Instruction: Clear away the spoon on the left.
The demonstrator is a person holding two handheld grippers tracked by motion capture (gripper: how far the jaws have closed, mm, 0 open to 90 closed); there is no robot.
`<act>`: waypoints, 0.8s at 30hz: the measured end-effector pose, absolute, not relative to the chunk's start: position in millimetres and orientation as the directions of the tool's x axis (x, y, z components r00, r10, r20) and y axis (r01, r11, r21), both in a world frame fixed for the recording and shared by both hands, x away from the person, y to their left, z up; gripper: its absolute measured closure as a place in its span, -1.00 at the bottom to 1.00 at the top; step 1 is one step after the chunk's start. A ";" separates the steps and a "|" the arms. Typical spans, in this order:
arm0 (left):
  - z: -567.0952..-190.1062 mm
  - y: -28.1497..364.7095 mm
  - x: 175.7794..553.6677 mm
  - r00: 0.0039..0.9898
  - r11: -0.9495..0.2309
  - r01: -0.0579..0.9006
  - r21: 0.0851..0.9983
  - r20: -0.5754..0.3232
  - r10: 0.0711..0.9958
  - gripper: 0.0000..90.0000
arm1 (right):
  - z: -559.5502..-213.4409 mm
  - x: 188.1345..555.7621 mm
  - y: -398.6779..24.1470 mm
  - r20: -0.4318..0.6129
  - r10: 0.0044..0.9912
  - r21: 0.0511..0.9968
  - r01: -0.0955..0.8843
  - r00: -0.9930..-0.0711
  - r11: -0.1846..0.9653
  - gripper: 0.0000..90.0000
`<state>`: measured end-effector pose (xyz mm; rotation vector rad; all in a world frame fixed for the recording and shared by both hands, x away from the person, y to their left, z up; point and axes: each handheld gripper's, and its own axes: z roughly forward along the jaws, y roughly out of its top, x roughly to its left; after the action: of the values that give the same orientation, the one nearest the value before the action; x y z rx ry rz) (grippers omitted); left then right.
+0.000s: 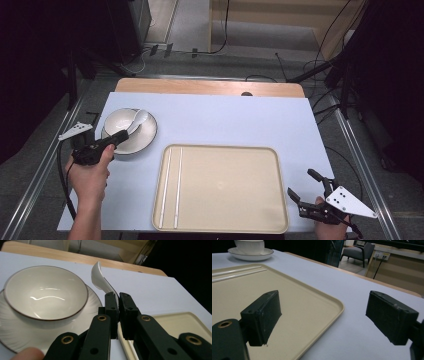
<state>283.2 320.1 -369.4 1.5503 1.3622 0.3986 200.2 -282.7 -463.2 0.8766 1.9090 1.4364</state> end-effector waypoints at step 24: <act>-393.7 253.4 277.0 0.453 0.021 0.595 0.804 -0.357 0.817 0.92 | -463.3 200.8 -281.9 -0.063 0.791 0.967 0.157 -0.609 0.199 -0.71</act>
<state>277.0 253.4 -393.7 1.6708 1.2362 0.2694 200.8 -281.9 -463.3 0.8810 1.9077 1.4373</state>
